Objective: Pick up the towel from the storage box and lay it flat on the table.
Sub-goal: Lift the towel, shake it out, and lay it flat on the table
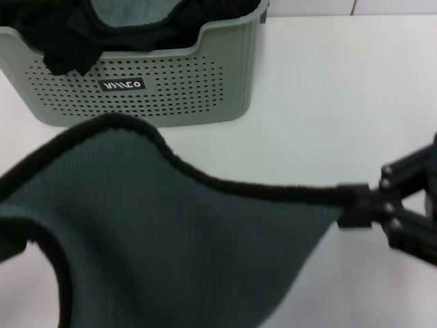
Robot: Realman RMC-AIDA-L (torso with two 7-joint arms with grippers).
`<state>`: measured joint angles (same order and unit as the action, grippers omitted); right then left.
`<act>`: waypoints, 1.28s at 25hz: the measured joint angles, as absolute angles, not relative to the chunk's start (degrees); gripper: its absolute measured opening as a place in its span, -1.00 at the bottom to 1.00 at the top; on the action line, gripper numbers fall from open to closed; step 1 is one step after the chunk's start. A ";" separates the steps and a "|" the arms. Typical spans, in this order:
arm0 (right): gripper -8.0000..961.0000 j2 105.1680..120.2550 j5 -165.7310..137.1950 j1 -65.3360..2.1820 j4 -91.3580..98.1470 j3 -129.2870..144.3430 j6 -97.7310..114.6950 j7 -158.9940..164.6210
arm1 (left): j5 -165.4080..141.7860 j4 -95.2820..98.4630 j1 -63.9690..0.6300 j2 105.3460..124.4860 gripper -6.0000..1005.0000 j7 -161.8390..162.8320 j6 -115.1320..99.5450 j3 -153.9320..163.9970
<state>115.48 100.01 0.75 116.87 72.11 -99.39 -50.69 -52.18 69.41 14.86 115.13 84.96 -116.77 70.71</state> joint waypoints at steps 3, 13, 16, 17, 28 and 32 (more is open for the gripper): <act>-0.83 115.49 104.82 3.38 116.90 73.52 -100.89 -50.09 | -51.53 72.81 18.02 115.12 -0.96 85.30 -116.81 72.53; -0.82 115.48 100.76 1.68 96.21 77.76 -98.09 -57.26 | -55.66 54.59 10.57 116.29 -0.96 85.27 -116.62 66.34; -0.82 115.35 100.58 -4.22 83.60 77.61 -96.75 -61.98 | -64.06 30.52 -5.41 114.00 -0.96 81.70 -116.49 58.57; -0.82 115.30 100.61 -6.55 79.71 77.48 -96.31 -63.42 | -64.88 29.17 -6.37 113.83 -0.96 80.99 -116.49 58.20; -0.82 114.82 97.39 -34.03 31.91 72.29 -89.82 -82.74 | -69.04 22.01 -15.43 113.88 -0.95 75.53 -105.40 56.43; -0.82 115.60 93.86 -34.62 33.45 72.50 -82.96 -83.16 | -69.36 22.17 -15.62 114.50 -0.95 75.35 -97.42 56.60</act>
<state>115.60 93.86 -34.62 33.45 72.50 -82.96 -83.16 -69.36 22.17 -15.62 114.50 75.35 -97.42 56.60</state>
